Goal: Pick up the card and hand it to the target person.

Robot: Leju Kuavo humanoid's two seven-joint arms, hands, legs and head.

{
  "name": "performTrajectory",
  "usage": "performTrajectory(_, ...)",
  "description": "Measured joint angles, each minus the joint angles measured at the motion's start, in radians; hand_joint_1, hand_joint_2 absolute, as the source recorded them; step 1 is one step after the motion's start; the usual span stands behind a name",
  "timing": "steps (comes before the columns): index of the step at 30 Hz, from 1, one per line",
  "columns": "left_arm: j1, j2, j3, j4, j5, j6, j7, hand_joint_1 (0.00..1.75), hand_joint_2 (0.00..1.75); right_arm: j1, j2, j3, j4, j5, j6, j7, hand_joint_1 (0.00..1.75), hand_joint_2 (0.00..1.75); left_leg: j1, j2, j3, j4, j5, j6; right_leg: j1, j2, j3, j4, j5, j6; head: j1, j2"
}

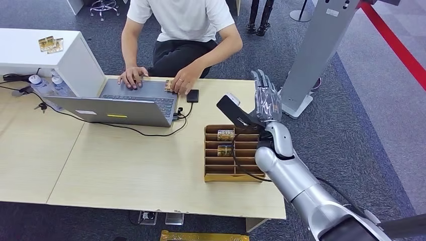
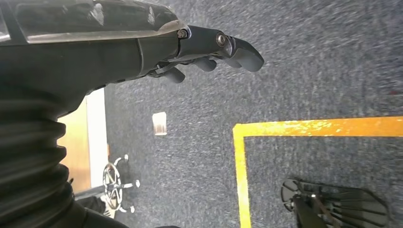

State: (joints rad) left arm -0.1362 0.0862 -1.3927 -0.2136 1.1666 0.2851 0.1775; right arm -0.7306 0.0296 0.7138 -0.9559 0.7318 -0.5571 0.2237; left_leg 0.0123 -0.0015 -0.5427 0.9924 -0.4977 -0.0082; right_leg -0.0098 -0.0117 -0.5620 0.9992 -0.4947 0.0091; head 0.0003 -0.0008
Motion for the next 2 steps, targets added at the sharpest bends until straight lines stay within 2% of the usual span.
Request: performTrajectory(2, 0.005, 0.0, 0.0, 0.0, 0.006, 0.001, 0.0, 0.0, 1.75, 0.041, -0.019, -0.008, -0.07, -0.006, 0.011, 0.015, 0.0, 1.75, 0.0, 0.0, 0.0, 0.0, 0.0, 0.0, 0.0, 0.0, 0.0, 0.0, 0.0, 0.0, 0.001, 0.0)
